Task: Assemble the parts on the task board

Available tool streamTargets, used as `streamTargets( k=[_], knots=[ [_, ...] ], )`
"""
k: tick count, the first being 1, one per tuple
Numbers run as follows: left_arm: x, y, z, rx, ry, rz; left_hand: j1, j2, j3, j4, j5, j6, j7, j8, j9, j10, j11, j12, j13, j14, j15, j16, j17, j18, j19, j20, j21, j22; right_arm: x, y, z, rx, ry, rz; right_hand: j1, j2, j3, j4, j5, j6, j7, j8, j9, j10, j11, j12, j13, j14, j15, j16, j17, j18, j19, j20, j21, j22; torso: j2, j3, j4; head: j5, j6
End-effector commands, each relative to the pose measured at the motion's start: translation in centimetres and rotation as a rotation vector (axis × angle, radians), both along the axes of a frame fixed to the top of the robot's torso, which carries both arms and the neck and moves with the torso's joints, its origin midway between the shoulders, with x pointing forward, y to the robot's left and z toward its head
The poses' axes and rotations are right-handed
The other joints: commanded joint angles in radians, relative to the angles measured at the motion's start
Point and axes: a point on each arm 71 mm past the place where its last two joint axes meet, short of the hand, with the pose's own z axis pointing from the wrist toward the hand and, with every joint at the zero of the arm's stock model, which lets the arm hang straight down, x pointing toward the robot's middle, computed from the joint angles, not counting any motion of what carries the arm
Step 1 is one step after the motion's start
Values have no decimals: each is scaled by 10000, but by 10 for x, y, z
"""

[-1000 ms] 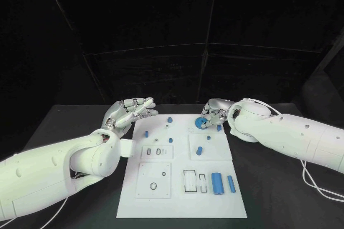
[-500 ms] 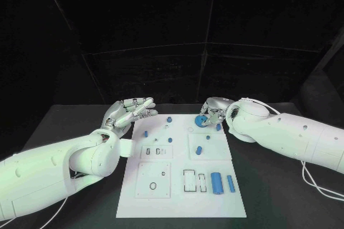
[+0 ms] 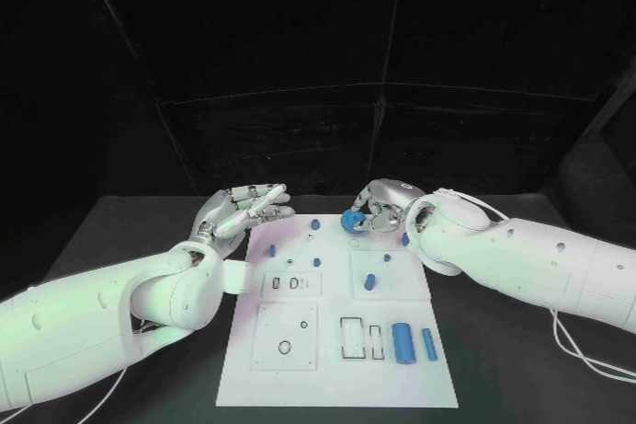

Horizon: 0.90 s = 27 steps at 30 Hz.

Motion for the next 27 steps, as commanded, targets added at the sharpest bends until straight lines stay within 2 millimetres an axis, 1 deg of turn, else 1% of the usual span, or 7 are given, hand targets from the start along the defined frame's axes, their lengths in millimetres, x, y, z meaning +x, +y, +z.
streamTargets(
  k=[1,3,7,13,16,19,27],
  knots=[
    [-1,-2,1,-142,-28,-208,33,105,59,-24,-3,30,25,-56,-8,11,24,-54,-9,75,-26,-37,-15,149,80,-11,39,-12,-6,13,9,608,-700,167,-104,-80,143,-15,258,791,-236,-96,45,92,-66,7,74,728,6,23,947,-73,100,-17,62,493,-7,-9,-4,42,-19],
    [-1,-2,2,-144,-28,-211,39,109,63,-29,-3,30,24,-58,-8,12,23,-56,-9,76,-26,-38,-16,149,80,-11,38,-13,-7,19,10,622,-765,289,-120,-98,168,-14,284,799,-237,-106,46,93,-65,5,76,728,6,22,947,-74,104,-17,64,499,-6,-15,9,57,-22],
    [-1,-2,2,-145,-29,-210,51,113,71,-40,-3,31,22,-60,-8,14,22,-59,-8,77,-27,-40,-17,149,82,-11,38,-15,-8,36,10,571,-760,562,-131,-114,206,-17,311,812,-239,-119,48,95,-67,2,80,730,5,25,957,-82,132,-16,76,537,1,-7,-3,113,-48],
    [-1,-3,2,-153,-29,-231,51,113,71,-40,-3,31,22,-60,-8,14,22,-59,-8,77,-27,-40,-17,149,82,-11,38,-15,-8,60,2,431,-477,940,-136,-118,215,-17,315,817,-239,-122,49,104,-68,13,94,728,5,21,947,-86,147,-16,83,557,11,-10,4,147,-83],
    [0,-3,2,-148,-29,-223,51,113,71,-40,-3,31,22,-60,-8,14,22,-59,-8,77,-27,-40,-17,149,82,-11,38,-15,-9,69,-4,302,-245,1085,-139,-133,233,-23,323,815,-238,-133,48,104,-68,9,93,726,4,17,937,-90,161,-17,89,576,4,5,-22,180,-105],
    [0,-2,1,-136,-28,-195,51,113,71,-40,-3,31,22,-60,-8,14,22,-59,-8,77,-27,-40,-17,149,82,-11,38,-15,-9,75,-8,189,-107,1178,-173,-169,257,-19,343,793,-225,-169,42,97,-59,-5,86,725,8,14,932,-91,164,-16,90,580,9,6,-33,214,-121],
    [0,-2,2,-123,-29,-167,66,115,78,-54,-4,32,20,-62,-8,17,21,-62,-8,78,-28,-43,-19,149,84,-12,37,-17,-8,82,-14,-31,8,1241,-191,-201,284,-25,370,789,-220,-193,41,91,-54,-17,80,725,11,12,930,-90,163,-14,89,579,6,9,-24,233,-137]
  ],
)
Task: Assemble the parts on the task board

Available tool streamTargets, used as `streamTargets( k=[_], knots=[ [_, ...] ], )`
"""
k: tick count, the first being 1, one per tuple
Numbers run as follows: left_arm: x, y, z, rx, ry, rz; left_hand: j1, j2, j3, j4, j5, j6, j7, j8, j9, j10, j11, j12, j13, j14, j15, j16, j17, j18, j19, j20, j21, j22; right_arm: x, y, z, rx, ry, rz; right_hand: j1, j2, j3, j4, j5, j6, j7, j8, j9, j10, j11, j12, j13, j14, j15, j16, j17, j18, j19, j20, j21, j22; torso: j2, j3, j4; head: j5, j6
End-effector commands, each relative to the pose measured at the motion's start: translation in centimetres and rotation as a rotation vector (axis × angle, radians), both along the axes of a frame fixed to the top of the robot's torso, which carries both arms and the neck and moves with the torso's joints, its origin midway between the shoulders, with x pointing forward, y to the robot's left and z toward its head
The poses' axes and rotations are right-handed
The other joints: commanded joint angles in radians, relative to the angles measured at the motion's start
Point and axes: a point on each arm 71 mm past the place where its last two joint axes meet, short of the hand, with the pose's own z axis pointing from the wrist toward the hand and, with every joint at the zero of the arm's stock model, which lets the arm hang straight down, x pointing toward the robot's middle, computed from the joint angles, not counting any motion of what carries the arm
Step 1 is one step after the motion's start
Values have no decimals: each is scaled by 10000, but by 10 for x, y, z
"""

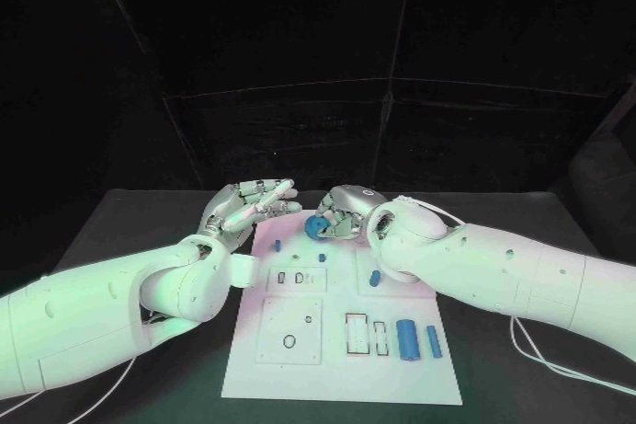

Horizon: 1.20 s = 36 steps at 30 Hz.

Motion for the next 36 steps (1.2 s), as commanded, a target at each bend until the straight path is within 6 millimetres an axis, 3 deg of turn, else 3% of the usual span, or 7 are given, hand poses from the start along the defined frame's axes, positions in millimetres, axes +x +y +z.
streamTargets(
  k=[1,9,17,25,36],
  knots=[
    [0,-1,2,-70,-69,-94,24,74,50,-26,-4,32,20,-62,-10,17,20,-62,-10,42,9,-43,-14,149,84,-12,37,-9,1,3,-1,-322,6,96,-45,-58,75,-24,52,742,-171,28,41,24,11,12,-7,711,27,11,930,-92,59,21,42,579,1,4,-3,2,-10],
    [0,-2,2,-69,-71,-95,34,73,55,-36,-5,33,19,-65,-9,19,20,-65,-10,43,8,-45,-15,149,85,-12,36,-11,4,8,-3,-492,-28,76,-102,-162,121,-40,24,706,-145,-46,35,-24,31,-62,-67,712,40,12,938,-95,68,30,45,593,-3,10,-5,3,-9],
    [0,-2,2,-64,-65,-91,34,73,55,-36,-5,33,19,-65,-9,19,20,-65,-10,43,8,-45,-15,149,85,-12,36,-11,6,11,-6,-676,62,16,-301,-453,251,-65,-108,-145,143,-634,-4,-474,269,-664,-620,706,238,-3,921,-91,32,183,25,561,-4,7,-9,9,-41],
    [0,-1,2,-60,-58,-88,48,69,60,-53,-7,34,19,-68,-9,21,19,-70,-10,43,8,-49,-17,149,86,-13,34,-14,7,12,-8,-897,195,-53,-498,-643,163,-47,-192,-723,266,-949,2,-836,400,-1100,-1026,676,356,-53,818,-63,-64,313,-25,449,-5,5,-11,9,-56],
    [0,-1,1,-52,-40,-83,48,69,60,-53,-7,34,19,-68,-9,21,19,-70,-10,43,8,-49,-17,149,86,-13,34,-14,6,13,-10,-1121,407,42,-689,-776,-6,35,-186,-870,306,-974,32,-966,449,-1265,-1190,669,406,-66,799,-56,-87,371,-38,427,-4,10,-13,-2,-62]
  ],
)
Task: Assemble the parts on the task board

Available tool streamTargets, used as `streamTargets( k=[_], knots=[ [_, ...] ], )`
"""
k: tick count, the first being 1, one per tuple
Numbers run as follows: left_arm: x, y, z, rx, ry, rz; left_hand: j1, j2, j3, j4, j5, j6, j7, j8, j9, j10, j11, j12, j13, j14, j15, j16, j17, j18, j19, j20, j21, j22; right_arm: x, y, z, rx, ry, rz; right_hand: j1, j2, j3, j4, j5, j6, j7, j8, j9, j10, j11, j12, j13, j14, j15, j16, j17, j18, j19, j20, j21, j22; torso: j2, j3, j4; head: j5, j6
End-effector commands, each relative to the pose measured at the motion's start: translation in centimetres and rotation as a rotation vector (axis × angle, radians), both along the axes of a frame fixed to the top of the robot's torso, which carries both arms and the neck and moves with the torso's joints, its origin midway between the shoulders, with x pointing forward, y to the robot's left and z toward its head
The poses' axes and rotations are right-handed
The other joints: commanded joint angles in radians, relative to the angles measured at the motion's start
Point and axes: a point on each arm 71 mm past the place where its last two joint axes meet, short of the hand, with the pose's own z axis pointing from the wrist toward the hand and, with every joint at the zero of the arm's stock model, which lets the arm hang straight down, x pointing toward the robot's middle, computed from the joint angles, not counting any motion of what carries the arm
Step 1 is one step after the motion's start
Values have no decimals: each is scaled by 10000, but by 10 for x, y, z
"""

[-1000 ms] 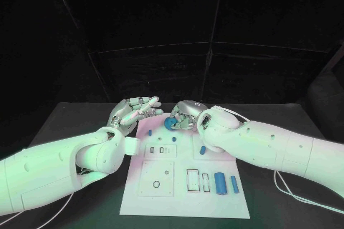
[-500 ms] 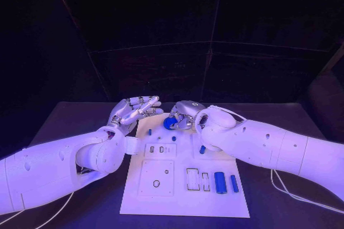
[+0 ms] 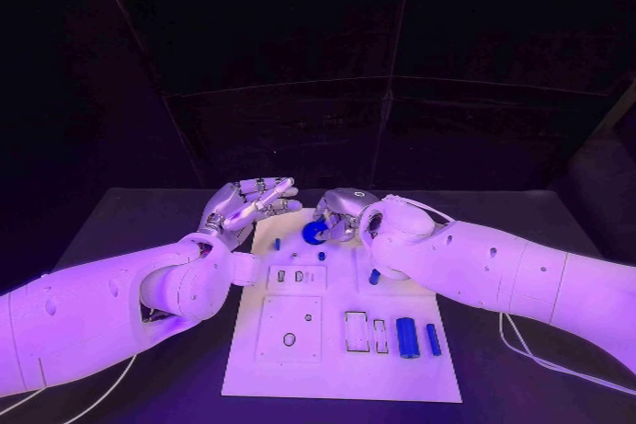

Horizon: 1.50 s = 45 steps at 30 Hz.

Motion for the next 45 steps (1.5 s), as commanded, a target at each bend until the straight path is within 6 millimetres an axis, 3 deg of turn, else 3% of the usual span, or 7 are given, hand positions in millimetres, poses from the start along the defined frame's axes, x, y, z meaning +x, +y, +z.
streamTargets(
  k=[1,13,18,26,30,35,45],
  knots=[
    [0,-1,1,-47,-57,-82,48,69,31,-25,-7,34,19,-69,-11,20,19,-28,-12,44,8,-49,-9,149,86,-13,34,-8,-1,1,0,-248,112,79,-86,-73,-82,29,-50,-67,-23,-12,22,-85,1,-62,-14,651,63,-67,791,-59,3,66,-39,428,3,3,-4,-11,-3],
    [0,2,1,-29,-55,-33,48,69,31,-25,-7,34,19,-69,-11,20,19,-28,-12,44,8,-49,-9,149,86,-13,34,-8,-10,-40,15,1925,-733,196,-130,-9,-166,96,198,21,-50,66,49,178,-25,283,320,647,48,-80,764,-69,53,68,-17,491,-25,12,-44,-48,51],
    [0,6,1,-7,-51,25,61,66,37,-43,-9,33,20,-74,-11,21,20,-36,-13,44,8,-55,-12,148,88,-13,32,-12,-19,-97,22,2995,-122,275,62,9,-134,-20,277,98,-67,121,62,122,-43,241,288,585,31,-195,527,-13,-146,54,-120,232,-30,3,-64,-68,102],
    [-1,6,1,-27,-29,-26,81,64,46,-66,-9,40,15,-76,-10,27,18,-41,-12,50,6,-57,-14,149,92,-15,31,-15,-24,-162,24,3394,507,-308,267,-76,-160,-191,483,181,-91,179,67,135,-68,271,328,603,8,-176,601,-33,-78,32,-99,323,-26,91,-189,-32,129],
    [0,6,1,-29,-21,-36,91,62,50,-76,-9,44,12,-76,-9,31,15,-42,-12,54,4,-58,-14,149,94,-15,31,-16,-23,-183,23,3313,482,-573,343,-104,-167,-251,505,194,-97,190,65,139,-75,277,338,609,1,-169,625,-35,-72,25,-98,330,-32,88,-165,-235,132],
    [0,6,1,-36,7,-76,91,62,50,-76,-9,44,12,-76,-9,31,15,-42,-12,54,4,-58,-14,149,94,-15,31,-16,-18,-201,20,3116,406,-842,401,-122,-167,-297,529,195,-100,193,62,139,-79,278,343,612,-3,-166,635,-36,-68,21,-98,335,-19,76,-168,-314,195],
    [2,4,-1,-41,91,-168,98,61,53,-84,-10,45,11,-77,-9,34,14,-44,-11,55,4,-60,-15,149,95,-16,31,-18,-8,-214,8,2752,530,-1154,484,-117,-153,-356,549,198,-100,197,58,134,-82,269,339,618,-7,-157,661,-39,-56,16,-95,351,-19,54,-120,-367,104]
  ],
)
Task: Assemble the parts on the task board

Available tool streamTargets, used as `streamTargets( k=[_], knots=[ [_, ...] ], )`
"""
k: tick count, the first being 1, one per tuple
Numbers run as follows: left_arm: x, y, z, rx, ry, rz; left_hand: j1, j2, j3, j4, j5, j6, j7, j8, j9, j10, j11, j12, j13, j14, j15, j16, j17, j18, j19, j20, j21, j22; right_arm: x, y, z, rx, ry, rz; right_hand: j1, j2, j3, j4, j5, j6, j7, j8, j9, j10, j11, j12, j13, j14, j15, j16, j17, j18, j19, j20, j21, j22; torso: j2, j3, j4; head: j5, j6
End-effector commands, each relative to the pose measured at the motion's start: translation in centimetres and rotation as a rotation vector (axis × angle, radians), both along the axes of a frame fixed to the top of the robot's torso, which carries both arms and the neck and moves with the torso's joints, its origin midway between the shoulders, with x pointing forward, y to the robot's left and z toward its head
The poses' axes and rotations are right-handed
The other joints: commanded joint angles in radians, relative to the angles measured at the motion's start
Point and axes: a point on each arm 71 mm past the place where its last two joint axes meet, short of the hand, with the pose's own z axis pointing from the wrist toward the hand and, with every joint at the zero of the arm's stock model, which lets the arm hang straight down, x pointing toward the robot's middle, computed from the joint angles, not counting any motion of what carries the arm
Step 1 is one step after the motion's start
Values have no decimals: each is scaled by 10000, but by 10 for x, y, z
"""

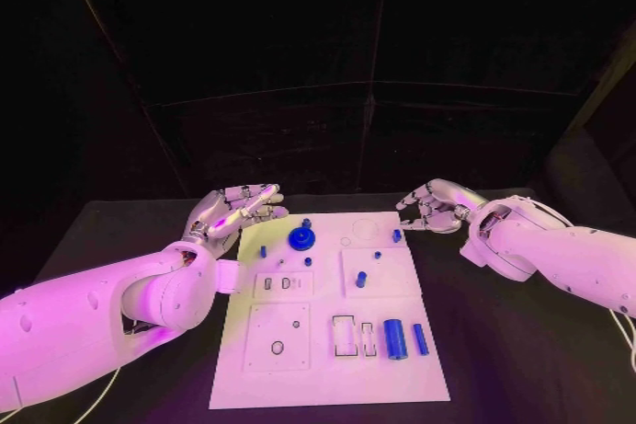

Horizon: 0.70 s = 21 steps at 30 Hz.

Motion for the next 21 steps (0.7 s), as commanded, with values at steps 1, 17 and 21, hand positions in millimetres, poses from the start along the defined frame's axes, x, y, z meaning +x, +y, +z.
streamTargets(
  k=[1,17,21],
  knots=[
    [0,-2,1,-80,-23,-192,59,24,25,-57,-10,45,11,-37,-10,34,14,-45,-12,55,4,-60,-17,150,61,18,31,-13,2,1,-3,-48,63,247,77,-5,2,-76,54,86,9,43,2,0,-27,50,-5,616,-6,11,653,-40,56,-47,-9,345,3,-10,30,18,-42],
    [1,-2,0,-70,-10,-182,71,21,31,-74,-10,46,9,-41,-10,36,13,-51,-12,44,6,-72,-22,149,61,19,28,-17,2,1,-16,-429,468,545,43,-37,-48,-74,79,138,4,75,8,-22,-24,23,-26,611,-5,-1,636,-38,49,-49,-15,337,-8,-38,25,61,-95],
    [1,-2,0,-64,-12,-167,71,21,31,-74,-10,46,9,-41,-10,36,13,-51,-12,44,6,-72,-22,149,61,19,28,-17,2,0,-17,-470,542,559,6,-36,-80,-58,91,196,-5,107,16,-8,-30,38,-11,612,-8,-1,641,-40,57,-51,-13,347,-7,-37,22,50,-94]
  ],
)
